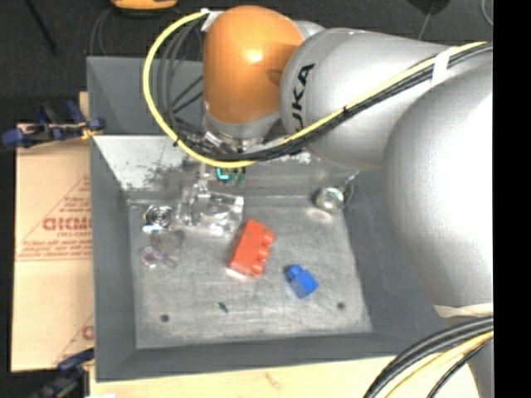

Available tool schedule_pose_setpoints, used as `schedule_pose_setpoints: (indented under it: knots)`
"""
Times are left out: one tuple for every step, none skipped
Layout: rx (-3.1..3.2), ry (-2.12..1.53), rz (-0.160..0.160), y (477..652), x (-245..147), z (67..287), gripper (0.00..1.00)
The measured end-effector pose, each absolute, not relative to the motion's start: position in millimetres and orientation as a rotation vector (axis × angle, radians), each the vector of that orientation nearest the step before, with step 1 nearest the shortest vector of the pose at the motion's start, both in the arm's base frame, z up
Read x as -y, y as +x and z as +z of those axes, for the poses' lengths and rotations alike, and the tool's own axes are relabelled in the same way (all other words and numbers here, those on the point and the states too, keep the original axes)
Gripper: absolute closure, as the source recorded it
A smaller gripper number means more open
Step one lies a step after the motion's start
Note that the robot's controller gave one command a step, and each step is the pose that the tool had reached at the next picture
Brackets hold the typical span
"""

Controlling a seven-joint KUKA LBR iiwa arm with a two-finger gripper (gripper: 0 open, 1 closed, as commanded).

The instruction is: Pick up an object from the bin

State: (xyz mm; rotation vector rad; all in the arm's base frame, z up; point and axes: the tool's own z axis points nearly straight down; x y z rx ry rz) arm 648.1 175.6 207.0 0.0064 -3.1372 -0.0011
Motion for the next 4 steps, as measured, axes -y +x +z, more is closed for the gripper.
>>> schedule_pose_setpoints:
  knots:
    - [3.104,0.633,-0.001,655.9,-93.6,118.8,0.00]
    - [3.017,0.927,0.002,645.5,-65.5,125.7,0.00]
    - [2.920,1.239,0.010,646.6,-63.6,116.9,0.00]
    - [2.822,1.385,0.001,576.7,-37.4,118.6,0.00]
